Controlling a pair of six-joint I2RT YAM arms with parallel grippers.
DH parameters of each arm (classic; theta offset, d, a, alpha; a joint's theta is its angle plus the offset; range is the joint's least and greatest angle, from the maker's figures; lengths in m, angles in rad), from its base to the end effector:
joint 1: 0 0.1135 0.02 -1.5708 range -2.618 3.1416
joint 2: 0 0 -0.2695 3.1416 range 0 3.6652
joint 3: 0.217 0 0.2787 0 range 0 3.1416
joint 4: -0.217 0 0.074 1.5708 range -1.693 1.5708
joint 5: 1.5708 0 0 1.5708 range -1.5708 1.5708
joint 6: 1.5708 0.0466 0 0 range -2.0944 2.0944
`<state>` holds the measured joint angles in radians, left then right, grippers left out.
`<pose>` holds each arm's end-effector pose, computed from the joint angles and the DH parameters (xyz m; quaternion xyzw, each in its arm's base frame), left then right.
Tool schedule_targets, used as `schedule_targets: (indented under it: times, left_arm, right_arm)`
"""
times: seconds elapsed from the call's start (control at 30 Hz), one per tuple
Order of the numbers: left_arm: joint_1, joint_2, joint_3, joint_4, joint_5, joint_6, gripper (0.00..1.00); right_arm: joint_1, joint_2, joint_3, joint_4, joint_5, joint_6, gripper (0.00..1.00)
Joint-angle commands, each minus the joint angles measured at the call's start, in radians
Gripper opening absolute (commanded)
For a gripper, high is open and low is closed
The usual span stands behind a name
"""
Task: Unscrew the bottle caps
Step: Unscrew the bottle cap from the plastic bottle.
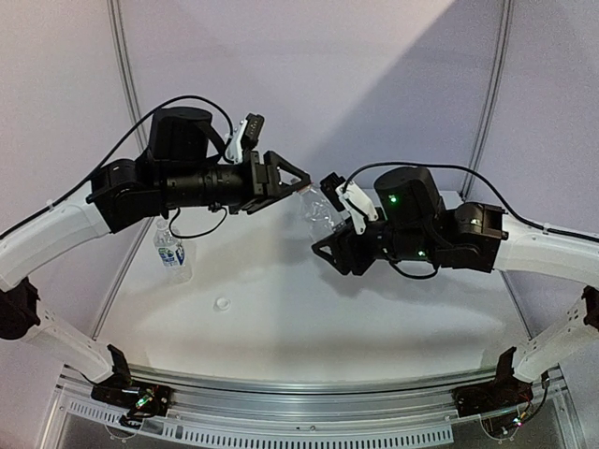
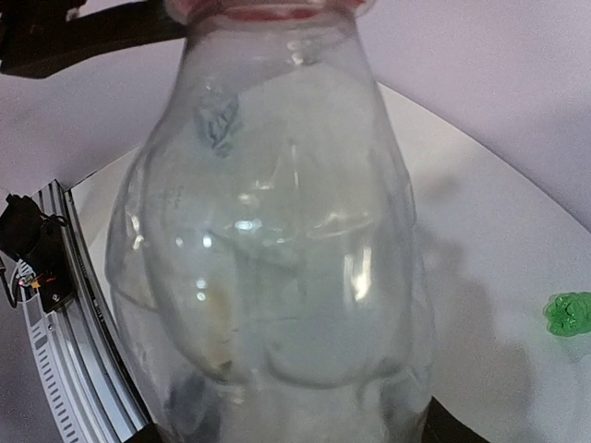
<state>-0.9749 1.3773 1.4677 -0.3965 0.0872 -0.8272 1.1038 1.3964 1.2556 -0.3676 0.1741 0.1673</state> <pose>0.1923 -0.2908 0.4260 0.0852 0.8018 -0.4848 0.3390 0.1674 0.3141 0.3418 -0.3484 0.7864 0.2392 0.4506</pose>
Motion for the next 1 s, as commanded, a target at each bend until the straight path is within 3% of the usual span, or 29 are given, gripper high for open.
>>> schedule_targets:
  times: [0.0,0.13,0.6,0.97]
  left_arm:
    - [-0.024,-0.059,-0.037,0.036,0.043,0.040,0.70]
    - [-0.024,-0.093,-0.065,0.062,0.038,0.050,0.99]
    - [-0.016,-0.248,-0.147,0.075,0.064,0.186,0.99]
    - [-0.010,-0.340,-0.309,0.356,0.277,0.305,0.99]
  right_arm:
    - [-0.002,-0.053,-0.041,0.052,0.015,0.030,0.00]
    - [-0.004,-0.077,-0.070,0.064,0.012,0.045,0.00]
    - [-0.003,-0.188,-0.176,0.127,-0.001,0.087,0.00]
    - [-0.004,-0.309,-0.322,0.380,-0.381,0.137,0.00]
